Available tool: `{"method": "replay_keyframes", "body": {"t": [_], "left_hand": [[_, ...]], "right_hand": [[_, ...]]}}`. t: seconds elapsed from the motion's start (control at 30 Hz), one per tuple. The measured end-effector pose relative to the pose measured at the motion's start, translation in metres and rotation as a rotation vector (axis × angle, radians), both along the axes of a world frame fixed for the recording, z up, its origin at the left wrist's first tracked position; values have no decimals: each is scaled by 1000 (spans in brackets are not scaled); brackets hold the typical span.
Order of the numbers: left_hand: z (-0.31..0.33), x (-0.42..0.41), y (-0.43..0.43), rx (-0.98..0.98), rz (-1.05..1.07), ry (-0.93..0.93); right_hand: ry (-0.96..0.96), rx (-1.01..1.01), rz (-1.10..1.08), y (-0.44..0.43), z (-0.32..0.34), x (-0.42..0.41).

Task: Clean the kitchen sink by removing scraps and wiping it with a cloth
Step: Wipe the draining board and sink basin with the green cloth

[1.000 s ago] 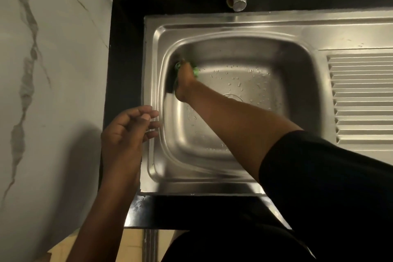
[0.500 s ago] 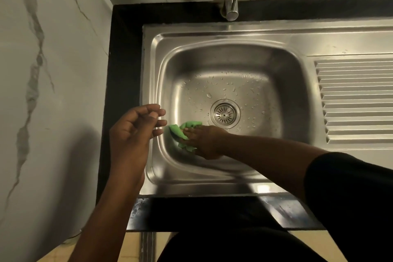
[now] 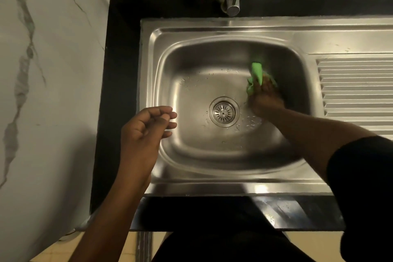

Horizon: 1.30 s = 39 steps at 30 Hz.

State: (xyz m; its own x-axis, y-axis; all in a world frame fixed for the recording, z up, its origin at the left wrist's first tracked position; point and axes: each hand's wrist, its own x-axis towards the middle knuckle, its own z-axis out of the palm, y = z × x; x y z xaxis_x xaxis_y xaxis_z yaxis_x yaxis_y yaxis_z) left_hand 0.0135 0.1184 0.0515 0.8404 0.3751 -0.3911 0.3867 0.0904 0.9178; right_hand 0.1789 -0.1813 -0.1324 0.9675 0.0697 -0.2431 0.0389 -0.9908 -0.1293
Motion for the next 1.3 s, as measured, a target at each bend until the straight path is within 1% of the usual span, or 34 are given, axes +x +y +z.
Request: {"method": "replay_keyframes", "body": {"t": [0.03,0.07,0.13,0.17,0.23,0.4,0.5,0.67,0.77,0.8,0.83,0.87,0.9,1.0,1.07,1.1,1.17,1.23,1.27,1.3], "left_hand": [[0,0,0,0,0,1],[0,0,1,-1,3,1],[0,-1,4,-10,15,-5],[-1,-1,6,-15,24,-7],[-3,-2,10,-26,44,-6],[-8,-3,14,-16,67,26],[-9,-4,13,-4,64,32],[-8,-3,1,-11,31,17],[-7,-1,-7,-11,16,18],[-6,0,-9,-10,10,15],[-6,0,-11,-7,2,13],[-6,-1,-11,-4,-8,10],[-6,-1,-11,0,-18,7],[-5,-3,-10,5,-30,5],[-4,-3,-8,10,-38,1],[-4,-3,-7,10,-39,-1],[-3,-3,-7,10,-38,4],[-3,-3,-6,13,-44,6],[-3,-3,-5,15,-48,7],[-4,-3,-4,18,-49,7]], "right_hand": [[9,-9,-42,-4,-1,-3],[69,6,-109,2,-2,-2],[199,65,-276,32,-4,9],[217,75,-317,50,-8,15],[219,104,-286,89,-15,22],[231,180,-16,185,-21,14],[237,214,162,214,-21,0],[233,209,543,195,-24,-21],[180,119,805,157,-23,-17],[152,91,849,143,-22,-11],[132,81,847,131,-21,-5],[116,74,806,120,-22,1],[120,63,716,109,-20,8],[96,113,234,59,-16,26],[36,122,109,31,-17,23],[6,162,32,22,-19,20],[-19,319,-221,18,-20,15],[-30,552,-603,32,-10,14],[-66,714,-829,40,-1,17],[-96,934,-1056,49,13,24]]}}
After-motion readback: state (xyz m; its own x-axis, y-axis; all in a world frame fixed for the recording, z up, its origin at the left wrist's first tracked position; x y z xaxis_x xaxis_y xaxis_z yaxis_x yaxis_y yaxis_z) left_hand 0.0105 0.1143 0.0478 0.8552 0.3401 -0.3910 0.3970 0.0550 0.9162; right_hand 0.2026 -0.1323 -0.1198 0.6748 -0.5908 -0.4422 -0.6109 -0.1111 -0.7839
